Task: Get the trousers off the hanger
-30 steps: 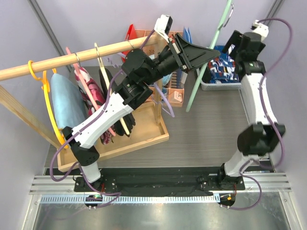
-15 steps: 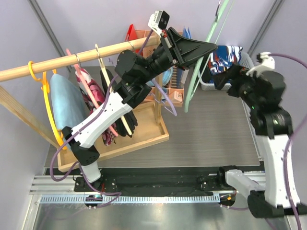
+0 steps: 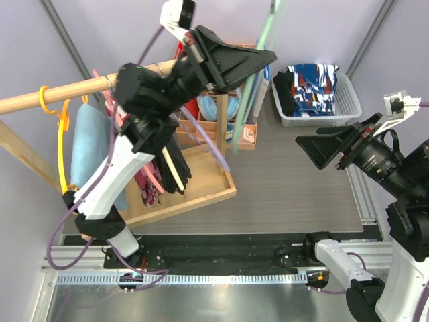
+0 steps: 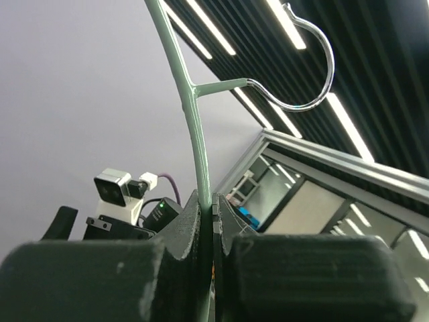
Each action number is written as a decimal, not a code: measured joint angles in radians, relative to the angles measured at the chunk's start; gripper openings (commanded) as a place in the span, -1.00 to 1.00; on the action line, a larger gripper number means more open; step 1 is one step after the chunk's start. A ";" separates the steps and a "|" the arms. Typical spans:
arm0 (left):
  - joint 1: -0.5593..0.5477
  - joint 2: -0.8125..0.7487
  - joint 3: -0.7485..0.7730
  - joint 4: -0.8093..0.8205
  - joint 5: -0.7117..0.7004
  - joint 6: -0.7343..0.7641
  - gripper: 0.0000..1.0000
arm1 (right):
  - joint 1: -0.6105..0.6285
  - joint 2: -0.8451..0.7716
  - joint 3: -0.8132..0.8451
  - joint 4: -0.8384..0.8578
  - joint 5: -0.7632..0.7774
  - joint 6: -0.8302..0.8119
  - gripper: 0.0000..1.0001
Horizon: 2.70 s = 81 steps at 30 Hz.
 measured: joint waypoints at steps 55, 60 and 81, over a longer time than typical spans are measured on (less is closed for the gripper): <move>0.007 -0.396 -0.208 -0.450 -0.776 0.679 -0.99 | 1.064 0.658 0.326 0.542 0.499 -0.072 -0.09; 0.007 -0.393 -0.216 -0.447 -0.753 0.653 -0.99 | 1.065 0.658 0.320 0.605 0.510 -0.064 -0.62; 0.008 -0.533 -0.447 -0.235 -0.550 0.682 0.21 | 1.073 0.426 -0.023 0.849 0.631 0.033 -0.98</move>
